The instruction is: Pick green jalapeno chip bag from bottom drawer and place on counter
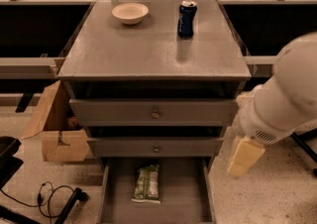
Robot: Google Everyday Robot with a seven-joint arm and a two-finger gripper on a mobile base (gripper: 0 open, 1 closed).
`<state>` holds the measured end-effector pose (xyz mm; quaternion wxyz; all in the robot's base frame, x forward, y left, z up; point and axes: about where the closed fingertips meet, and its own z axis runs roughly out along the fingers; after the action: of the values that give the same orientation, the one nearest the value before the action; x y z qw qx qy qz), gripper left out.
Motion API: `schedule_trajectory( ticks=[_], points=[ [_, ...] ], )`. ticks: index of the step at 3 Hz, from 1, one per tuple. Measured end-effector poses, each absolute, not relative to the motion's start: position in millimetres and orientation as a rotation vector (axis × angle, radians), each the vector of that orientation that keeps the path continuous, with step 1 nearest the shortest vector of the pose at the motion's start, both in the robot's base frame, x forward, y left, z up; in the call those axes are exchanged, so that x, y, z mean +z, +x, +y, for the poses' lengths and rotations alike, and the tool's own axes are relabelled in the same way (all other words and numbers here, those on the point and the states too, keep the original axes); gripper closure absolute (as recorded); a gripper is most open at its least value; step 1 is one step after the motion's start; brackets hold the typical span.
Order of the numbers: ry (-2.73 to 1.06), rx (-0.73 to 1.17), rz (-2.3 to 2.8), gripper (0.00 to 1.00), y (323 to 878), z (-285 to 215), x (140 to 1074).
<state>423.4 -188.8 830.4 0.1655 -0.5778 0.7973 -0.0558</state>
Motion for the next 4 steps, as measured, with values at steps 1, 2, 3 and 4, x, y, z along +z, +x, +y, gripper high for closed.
schedule_trajectory(
  ticks=[1, 2, 3, 4],
  points=[
    [-1.608, -0.161, 2.342, 0.00, 420.2, -180.1, 740.3],
    [-1.590, -0.162, 2.344, 0.00, 432.0, -163.6, 662.0],
    [-1.441, -0.077, 2.363, 0.00, 462.9, -146.4, 622.0],
    [-1.410, -0.054, 2.374, 0.00, 465.0, -141.3, 614.3]
  ],
)
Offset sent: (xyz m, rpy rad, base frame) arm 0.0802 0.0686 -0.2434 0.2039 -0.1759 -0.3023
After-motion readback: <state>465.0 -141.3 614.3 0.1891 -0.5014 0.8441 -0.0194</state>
